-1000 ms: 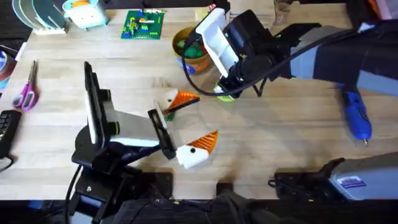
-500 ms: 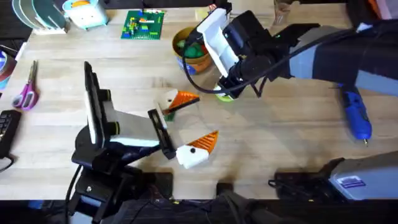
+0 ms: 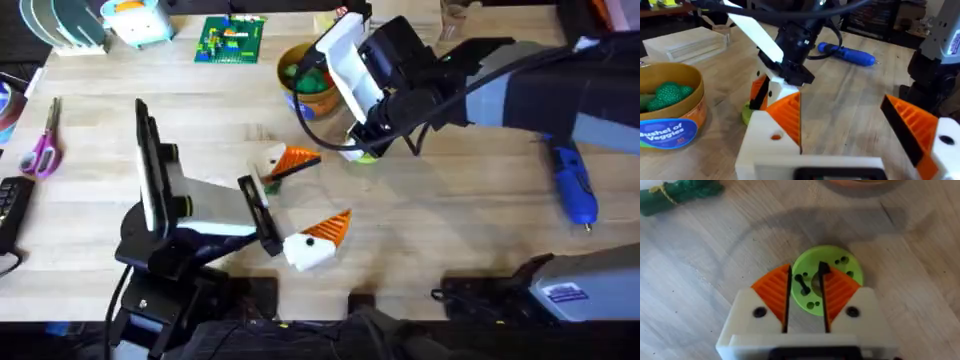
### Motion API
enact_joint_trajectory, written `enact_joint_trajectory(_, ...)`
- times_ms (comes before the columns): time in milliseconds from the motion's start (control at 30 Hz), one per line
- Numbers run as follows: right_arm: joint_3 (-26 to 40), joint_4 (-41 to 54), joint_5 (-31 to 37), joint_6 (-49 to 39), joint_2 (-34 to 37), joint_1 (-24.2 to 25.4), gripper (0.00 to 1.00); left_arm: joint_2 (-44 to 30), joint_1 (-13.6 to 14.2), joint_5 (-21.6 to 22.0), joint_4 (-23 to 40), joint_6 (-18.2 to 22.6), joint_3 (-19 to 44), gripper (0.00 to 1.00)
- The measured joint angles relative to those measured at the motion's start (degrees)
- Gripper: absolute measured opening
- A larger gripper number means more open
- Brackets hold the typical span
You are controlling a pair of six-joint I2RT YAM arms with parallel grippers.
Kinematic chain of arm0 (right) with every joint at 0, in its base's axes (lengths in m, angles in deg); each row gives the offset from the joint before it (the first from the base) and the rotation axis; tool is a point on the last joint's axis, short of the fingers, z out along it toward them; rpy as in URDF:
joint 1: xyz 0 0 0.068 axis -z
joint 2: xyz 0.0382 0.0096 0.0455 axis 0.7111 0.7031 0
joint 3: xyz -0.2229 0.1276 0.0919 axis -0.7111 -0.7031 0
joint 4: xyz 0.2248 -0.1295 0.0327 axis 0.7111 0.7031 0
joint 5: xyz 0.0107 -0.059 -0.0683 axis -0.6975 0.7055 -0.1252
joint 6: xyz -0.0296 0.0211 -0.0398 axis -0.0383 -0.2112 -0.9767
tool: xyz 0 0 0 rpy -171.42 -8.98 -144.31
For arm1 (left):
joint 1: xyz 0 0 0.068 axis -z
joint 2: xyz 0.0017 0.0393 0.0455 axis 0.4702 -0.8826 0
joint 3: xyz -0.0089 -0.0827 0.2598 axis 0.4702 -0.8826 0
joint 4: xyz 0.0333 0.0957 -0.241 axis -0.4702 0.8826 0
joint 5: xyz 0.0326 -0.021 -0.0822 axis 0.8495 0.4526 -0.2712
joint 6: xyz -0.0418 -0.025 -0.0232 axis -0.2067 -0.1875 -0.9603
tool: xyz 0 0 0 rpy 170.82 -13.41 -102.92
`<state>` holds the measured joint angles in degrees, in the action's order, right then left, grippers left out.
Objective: Pick up the gripper from the table and insert it into the empty holder that is missing its gripper. Then pick up a screw, insert it into the mounting hole, and use the screwdriver to tighten it. Finally, clean up the table by picking up the vegetable and placing it into the bucket.
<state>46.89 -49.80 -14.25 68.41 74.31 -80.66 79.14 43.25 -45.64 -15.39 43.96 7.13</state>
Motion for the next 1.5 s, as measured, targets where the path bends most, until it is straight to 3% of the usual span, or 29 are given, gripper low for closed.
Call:
enact_joint_trajectory(133, 0.0, 0.7, 0.0, 1.2, -1.5, 0.0, 0.836, 0.0, 0.0, 0.0, 0.0, 0.0, 0.0, 0.992)
enact_joint_trajectory(200, 0.0, 1.8, 0.0, 1.7, -3.0, 0.1, 0.898, 0.0, 0.0, 0.0, 0.0, 0.0, 0.0, 0.992)
enact_joint_trajectory(333, 0.0, 4.9, -0.2, 3.3, -5.2, 1.2, 0.909, 0.0, 0.0, 0.0, 0.0, 0.0, 0.0, 0.992)
enact_joint_trajectory(733, 0.0, 6.7, -8.6, 6.2, -3.4, 5.1, 0.722, 0.0, 0.0, 0.0, 0.0, 0.0, 0.0, 0.992)
enact_joint_trajectory(900, 0.0, 6.6, -9.3, 6.4, 0.3, 5.1, 0.557, 0.0, 0.0, 0.0, 0.0, 0.0, 0.0, 0.992)
enact_joint_trajectory(1500, 0.0, 4.8, -9.5, 6.5, 0.5, 5.1, 0.349, 0.0, 0.0, 0.0, 0.0, 0.0, 0.0, 0.994)
